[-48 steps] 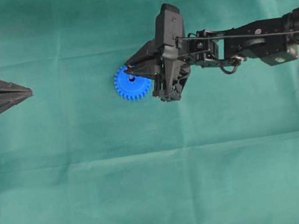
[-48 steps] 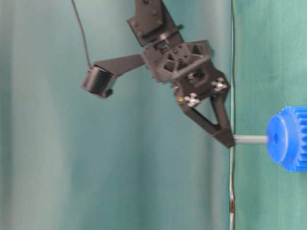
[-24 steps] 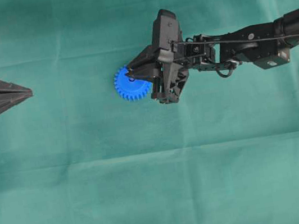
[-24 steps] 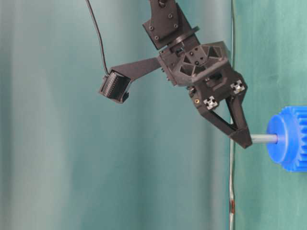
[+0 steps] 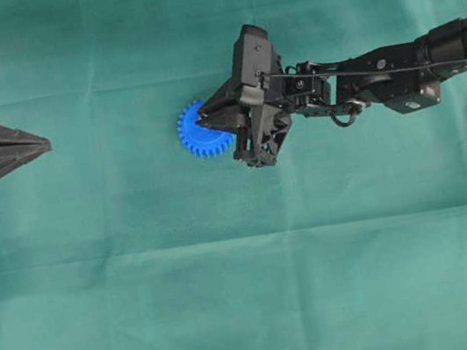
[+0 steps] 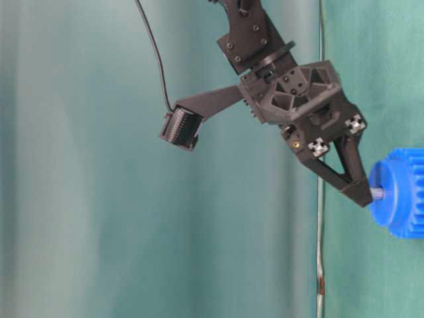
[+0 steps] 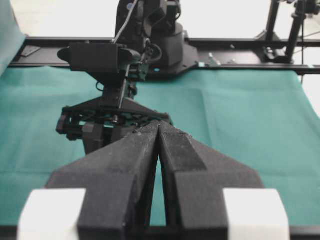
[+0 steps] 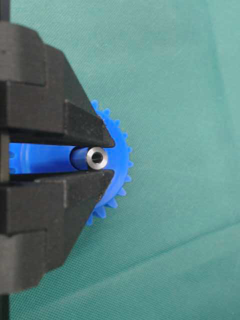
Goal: Insert the shaft placed at a random location into the center hole of the medium gear at another random location.
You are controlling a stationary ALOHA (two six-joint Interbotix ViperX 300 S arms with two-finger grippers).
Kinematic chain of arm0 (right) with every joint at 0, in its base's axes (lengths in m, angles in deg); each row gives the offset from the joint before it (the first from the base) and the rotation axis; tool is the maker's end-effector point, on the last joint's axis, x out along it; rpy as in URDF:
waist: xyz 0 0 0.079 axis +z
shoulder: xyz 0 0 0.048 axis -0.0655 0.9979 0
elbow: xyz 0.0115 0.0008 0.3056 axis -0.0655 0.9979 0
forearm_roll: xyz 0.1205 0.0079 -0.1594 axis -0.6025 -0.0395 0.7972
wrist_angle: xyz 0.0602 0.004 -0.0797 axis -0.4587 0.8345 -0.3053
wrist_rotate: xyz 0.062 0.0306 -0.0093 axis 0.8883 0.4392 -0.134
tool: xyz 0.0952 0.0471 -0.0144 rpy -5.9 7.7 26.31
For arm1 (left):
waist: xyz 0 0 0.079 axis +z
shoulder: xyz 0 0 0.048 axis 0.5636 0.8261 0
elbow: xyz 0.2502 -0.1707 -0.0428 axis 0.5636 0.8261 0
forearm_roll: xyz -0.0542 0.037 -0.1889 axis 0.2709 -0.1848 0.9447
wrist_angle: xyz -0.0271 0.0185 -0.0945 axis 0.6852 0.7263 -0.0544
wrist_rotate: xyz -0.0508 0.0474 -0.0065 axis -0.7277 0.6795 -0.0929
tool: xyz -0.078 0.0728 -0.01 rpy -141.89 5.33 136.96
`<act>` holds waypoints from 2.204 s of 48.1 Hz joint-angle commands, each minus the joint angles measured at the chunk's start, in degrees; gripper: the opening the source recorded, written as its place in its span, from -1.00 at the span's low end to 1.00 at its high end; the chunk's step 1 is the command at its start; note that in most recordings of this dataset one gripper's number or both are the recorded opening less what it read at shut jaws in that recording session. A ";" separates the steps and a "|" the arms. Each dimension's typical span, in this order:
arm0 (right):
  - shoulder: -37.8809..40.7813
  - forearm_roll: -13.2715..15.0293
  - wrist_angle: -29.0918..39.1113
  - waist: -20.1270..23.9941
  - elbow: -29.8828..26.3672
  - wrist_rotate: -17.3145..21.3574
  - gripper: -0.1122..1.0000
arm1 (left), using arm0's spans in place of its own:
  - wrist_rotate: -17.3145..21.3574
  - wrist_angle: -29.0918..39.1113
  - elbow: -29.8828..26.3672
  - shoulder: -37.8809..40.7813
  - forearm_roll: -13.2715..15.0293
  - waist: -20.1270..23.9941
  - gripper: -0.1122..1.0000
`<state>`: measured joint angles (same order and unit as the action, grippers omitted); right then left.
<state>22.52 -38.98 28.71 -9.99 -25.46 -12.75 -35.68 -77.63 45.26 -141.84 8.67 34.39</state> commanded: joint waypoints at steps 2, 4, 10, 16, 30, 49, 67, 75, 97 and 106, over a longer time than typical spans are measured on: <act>-0.79 -0.26 -1.05 0.09 -1.23 0.35 -0.56 | -0.09 -0.35 -1.14 0.44 -0.09 0.00 -0.79; -0.62 -0.26 -1.05 0.18 -1.23 0.35 -0.56 | 0.00 -0.35 -1.14 0.44 -0.18 0.00 -0.80; -0.26 -0.26 -0.97 0.35 -1.23 0.35 -0.56 | 0.00 -0.26 -1.14 0.44 -0.18 0.00 -0.80; 0.18 -0.35 -1.05 0.35 -1.23 0.35 -0.56 | 0.00 -0.18 -1.14 0.44 -0.09 0.00 -0.80; 0.70 -0.70 -0.88 0.62 -1.23 0.35 -0.56 | 0.00 -0.09 -1.14 0.44 -0.18 -0.09 -0.80; 0.53 -0.70 0.44 0.62 -1.05 0.35 -0.56 | 0.00 0.00 -1.14 0.53 -0.09 0.00 -0.80; 0.44 -2.11 0.88 0.79 -1.32 0.35 -0.04 | 0.00 0.00 -1.23 0.44 -0.18 -0.09 -0.79; -1.14 -2.20 0.88 1.67 -1.32 0.35 0.64 | 0.00 0.09 -1.23 0.44 -0.18 0.00 -0.80; -11.07 -1.93 5.71 1.93 -0.26 -0.09 0.52 | 0.00 0.70 -1.23 0.44 -0.18 0.00 -0.80; -15.47 -1.58 6.68 2.02 0.26 -0.26 0.51 | 0.00 0.70 -1.23 0.44 -0.09 0.00 -0.79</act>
<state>10.21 -40.74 35.21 -8.15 -24.76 -12.84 -35.68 -76.66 45.17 -141.75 8.67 34.39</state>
